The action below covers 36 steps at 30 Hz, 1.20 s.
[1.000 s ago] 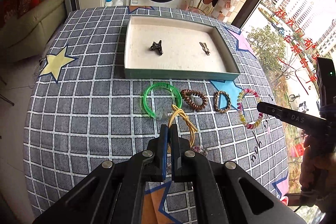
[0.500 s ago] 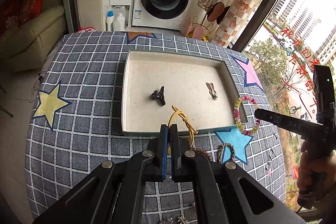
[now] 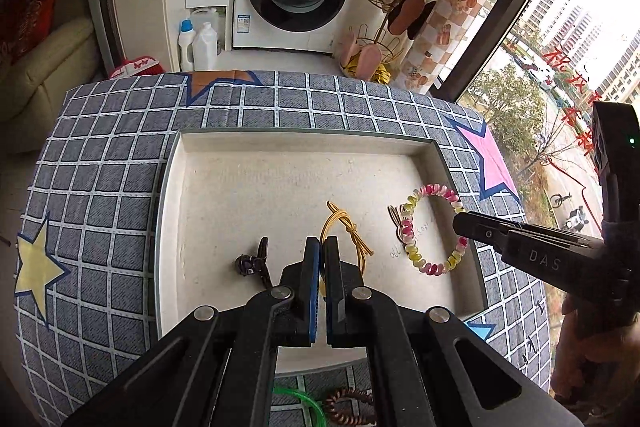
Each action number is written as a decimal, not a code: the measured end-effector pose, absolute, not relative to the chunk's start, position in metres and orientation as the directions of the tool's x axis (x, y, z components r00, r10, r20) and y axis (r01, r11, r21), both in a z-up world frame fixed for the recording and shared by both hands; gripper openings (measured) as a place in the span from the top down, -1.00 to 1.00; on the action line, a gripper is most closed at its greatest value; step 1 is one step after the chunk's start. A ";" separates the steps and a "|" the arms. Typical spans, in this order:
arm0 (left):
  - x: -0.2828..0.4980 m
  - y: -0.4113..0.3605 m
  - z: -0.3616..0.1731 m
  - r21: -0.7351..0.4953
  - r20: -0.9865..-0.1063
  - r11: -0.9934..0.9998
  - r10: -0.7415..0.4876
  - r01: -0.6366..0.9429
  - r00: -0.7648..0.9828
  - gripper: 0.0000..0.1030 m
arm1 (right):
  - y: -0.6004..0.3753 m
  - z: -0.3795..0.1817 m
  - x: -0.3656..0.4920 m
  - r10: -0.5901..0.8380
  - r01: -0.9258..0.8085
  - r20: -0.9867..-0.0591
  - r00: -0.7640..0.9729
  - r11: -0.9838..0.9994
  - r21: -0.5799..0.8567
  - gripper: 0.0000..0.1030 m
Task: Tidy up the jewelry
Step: 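Carry the hair tie and bracelet into the white tray and open both tools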
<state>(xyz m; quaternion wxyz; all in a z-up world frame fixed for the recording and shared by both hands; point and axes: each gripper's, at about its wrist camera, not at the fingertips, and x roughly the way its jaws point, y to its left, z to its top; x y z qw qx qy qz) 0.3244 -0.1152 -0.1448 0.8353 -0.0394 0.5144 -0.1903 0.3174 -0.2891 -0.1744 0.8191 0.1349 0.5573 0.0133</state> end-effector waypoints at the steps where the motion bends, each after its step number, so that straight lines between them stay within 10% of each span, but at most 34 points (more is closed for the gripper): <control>1: 0.328 -0.119 -0.148 -0.261 -0.845 0.924 -0.358 0.279 0.397 0.72 | -0.290 -0.177 0.322 0.172 0.130 -0.910 0.376 0.963 0.236 0.81; 27: 0.348 -0.164 -0.204 0.046 -0.918 0.940 -0.094 0.338 0.385 0.72 | -0.310 -0.235 0.354 0.208 0.151 -0.935 0.288 0.954 0.259 0.79; 33: 0.346 -0.164 -0.196 0.039 -0.914 0.940 -0.103 0.339 0.392 0.71 | -0.311 -0.232 0.354 0.232 0.153 -0.926 0.298 0.946 0.286 0.16; 36: 0.346 -0.163 -0.191 0.029 -0.913 0.941 -0.113 0.337 0.392 0.71 | -0.314 -0.226 0.352 0.256 0.164 -0.911 0.324 0.933 0.320 0.15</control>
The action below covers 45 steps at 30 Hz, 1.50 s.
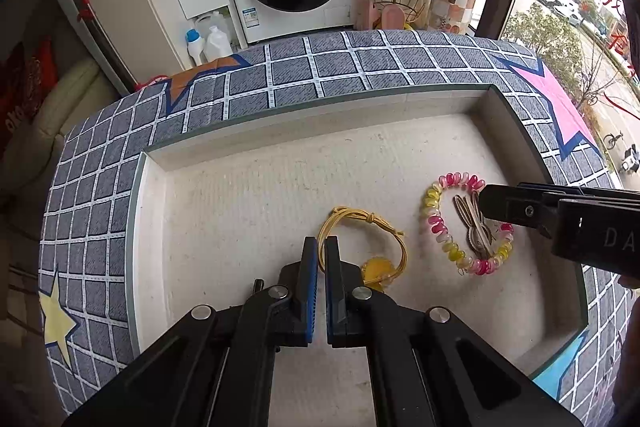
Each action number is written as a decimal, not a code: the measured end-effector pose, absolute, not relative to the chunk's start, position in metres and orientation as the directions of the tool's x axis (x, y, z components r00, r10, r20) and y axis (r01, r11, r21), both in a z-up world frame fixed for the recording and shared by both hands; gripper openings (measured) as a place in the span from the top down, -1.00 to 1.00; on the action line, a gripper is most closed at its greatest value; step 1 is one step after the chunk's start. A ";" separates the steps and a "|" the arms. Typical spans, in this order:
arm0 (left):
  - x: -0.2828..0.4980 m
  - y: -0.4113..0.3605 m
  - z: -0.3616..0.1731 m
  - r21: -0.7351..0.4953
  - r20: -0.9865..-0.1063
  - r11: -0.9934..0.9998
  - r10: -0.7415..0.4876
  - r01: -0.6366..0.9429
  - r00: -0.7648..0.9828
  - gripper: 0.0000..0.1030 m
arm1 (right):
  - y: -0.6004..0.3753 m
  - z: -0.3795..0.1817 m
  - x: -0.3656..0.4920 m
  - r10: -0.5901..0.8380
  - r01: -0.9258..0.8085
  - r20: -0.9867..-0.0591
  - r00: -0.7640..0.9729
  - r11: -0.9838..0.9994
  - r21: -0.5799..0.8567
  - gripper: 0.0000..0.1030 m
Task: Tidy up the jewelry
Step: 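Carry the hair tie and bracelet into the white tray and open both tools, then withdraw both tools from the tray toward the pink gem earrings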
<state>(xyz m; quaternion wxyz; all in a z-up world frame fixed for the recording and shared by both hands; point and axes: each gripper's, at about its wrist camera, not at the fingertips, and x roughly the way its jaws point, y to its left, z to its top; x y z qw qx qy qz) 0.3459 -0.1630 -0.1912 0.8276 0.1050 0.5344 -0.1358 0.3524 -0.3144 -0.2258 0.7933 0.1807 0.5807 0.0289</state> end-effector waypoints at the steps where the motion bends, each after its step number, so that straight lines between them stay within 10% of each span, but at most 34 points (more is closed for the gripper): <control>1: 0.346 -0.162 -0.189 0.025 -0.912 0.942 -0.116 0.336 0.393 0.71 | -0.315 -0.223 0.352 0.262 0.167 -0.905 0.334 0.929 0.331 0.15; 34: 0.265 -0.094 -0.115 -0.108 -0.891 0.967 -0.197 0.231 0.409 0.69 | -0.297 -0.172 0.261 0.395 0.172 -0.834 0.386 0.857 0.485 -0.03; 35: 0.261 -0.090 -0.114 -0.110 -0.893 0.968 -0.195 0.224 0.406 0.10 | -0.296 -0.172 0.256 0.393 0.171 -0.836 0.383 0.859 0.483 -0.04; 36: 0.257 -0.087 -0.114 -0.111 -0.896 0.970 -0.191 0.216 0.400 -1.00 | -0.296 -0.172 0.251 0.391 0.171 -0.838 0.381 0.861 0.479 -0.05; 45: 0.225 -0.067 -0.140 -0.043 -0.899 0.987 -0.105 0.153 0.425 -1.00 | -0.286 -0.173 0.218 0.371 0.175 -0.857 0.359 0.875 0.452 -0.31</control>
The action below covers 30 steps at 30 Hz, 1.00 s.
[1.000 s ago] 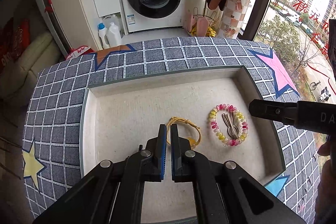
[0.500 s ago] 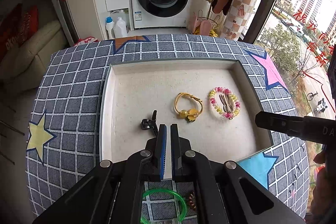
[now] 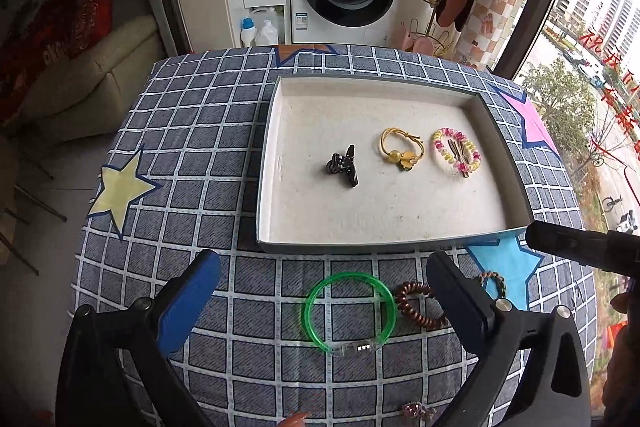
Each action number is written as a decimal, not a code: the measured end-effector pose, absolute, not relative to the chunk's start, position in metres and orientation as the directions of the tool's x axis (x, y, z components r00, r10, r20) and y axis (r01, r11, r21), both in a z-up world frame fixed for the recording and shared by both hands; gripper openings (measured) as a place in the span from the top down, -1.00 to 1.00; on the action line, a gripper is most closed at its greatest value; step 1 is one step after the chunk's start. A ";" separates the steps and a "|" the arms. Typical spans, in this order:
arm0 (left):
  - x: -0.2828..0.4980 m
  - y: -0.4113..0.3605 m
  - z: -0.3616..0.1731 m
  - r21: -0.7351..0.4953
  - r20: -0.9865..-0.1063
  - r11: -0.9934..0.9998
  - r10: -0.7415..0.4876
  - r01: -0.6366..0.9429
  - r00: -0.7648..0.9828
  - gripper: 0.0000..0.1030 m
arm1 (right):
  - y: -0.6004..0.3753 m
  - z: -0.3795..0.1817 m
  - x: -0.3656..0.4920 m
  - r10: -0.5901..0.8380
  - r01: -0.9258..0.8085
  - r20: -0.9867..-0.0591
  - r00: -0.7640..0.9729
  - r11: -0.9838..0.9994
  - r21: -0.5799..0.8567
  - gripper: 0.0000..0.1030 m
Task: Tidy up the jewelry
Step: 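Withdraw both tools from the tray toward the pink gem earrings, then grasp a pink heart earring with the left tool while the right tool grasps another pink earring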
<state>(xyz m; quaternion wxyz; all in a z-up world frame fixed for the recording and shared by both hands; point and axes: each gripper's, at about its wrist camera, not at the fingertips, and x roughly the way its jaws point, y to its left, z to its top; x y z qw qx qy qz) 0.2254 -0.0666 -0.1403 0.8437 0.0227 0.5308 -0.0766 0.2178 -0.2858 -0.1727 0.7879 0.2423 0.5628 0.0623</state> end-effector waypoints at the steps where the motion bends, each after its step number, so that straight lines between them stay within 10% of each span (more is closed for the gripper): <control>1: 0.221 -0.064 -0.144 -0.029 -0.900 0.988 -0.093 0.152 0.426 -1.00 | -0.285 -0.172 0.213 0.370 0.173 -0.857 0.358 0.876 0.450 -0.38; 8: 0.196 -0.044 -0.177 -0.032 -0.929 0.993 -0.072 0.114 0.362 -1.00 | -0.278 -0.173 0.186 0.354 0.175 -0.870 0.342 0.886 0.430 -0.67; 30: 0.109 -0.036 -0.238 0.010 -0.968 0.938 -0.078 0.347 0.238 -1.00 | -0.235 -0.209 0.110 0.272 0.077 -0.945 0.180 0.954 0.289 -0.72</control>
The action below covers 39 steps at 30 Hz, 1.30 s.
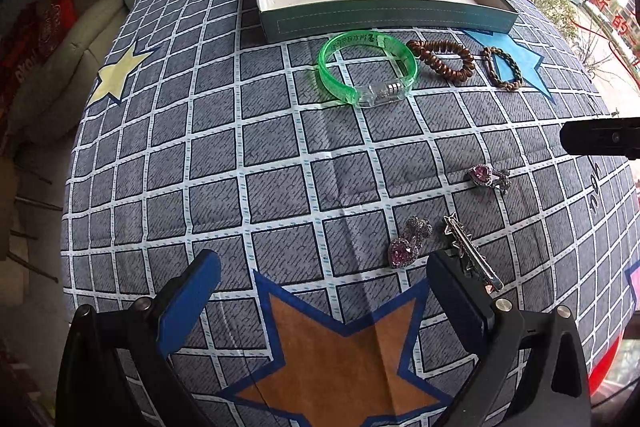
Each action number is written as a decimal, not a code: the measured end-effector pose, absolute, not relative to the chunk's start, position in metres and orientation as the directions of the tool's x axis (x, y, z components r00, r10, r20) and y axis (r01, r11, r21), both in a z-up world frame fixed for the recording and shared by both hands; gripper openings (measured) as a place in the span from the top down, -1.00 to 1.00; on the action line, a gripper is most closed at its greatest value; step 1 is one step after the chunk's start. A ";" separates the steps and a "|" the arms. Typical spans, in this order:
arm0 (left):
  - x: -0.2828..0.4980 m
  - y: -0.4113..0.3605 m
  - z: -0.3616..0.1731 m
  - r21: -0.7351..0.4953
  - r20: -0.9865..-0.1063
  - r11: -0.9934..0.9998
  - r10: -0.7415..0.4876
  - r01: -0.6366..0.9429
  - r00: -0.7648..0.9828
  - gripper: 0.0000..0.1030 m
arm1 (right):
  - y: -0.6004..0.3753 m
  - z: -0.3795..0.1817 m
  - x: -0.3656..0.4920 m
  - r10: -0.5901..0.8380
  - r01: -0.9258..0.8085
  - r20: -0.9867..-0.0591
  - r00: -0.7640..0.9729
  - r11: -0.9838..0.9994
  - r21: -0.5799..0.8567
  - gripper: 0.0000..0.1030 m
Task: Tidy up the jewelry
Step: 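Grasp a pink heart earring with the left tool while the right tool grasps another pink earring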
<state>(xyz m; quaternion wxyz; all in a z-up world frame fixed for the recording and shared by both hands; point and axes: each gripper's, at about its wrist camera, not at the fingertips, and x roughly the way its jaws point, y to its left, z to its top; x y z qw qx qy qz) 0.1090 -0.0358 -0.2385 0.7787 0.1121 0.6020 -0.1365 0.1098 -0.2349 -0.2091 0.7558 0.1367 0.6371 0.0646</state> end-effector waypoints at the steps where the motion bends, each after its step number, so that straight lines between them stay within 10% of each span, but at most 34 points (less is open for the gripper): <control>1: 0.110 -0.038 -0.240 0.004 -0.968 0.937 -0.084 0.350 0.236 -1.00 | -0.231 -0.211 0.108 0.267 0.066 -0.948 0.173 0.957 0.282 -0.72; 15: 0.111 -0.057 -0.264 -0.009 -0.962 0.920 -0.114 0.392 0.247 -1.00 | -0.197 -0.234 0.102 0.244 -0.053 -0.962 0.120 0.969 0.240 -0.70; 27: 0.112 -0.048 -0.264 -0.028 -0.956 0.909 -0.146 0.417 0.254 -0.83 | -0.167 -0.244 0.110 0.212 -0.173 -0.972 0.106 0.966 0.192 -0.26; 34: 0.106 -0.061 -0.251 -0.040 -0.949 0.901 -0.169 0.431 0.266 -0.46 | -0.149 -0.241 0.111 0.167 -0.242 -0.977 0.129 0.961 0.132 0.11; 39: 0.106 -0.063 -0.246 -0.044 -0.944 0.891 -0.185 0.452 0.274 0.27 | -0.138 -0.241 0.107 0.111 -0.294 -0.983 0.144 0.954 0.064 0.62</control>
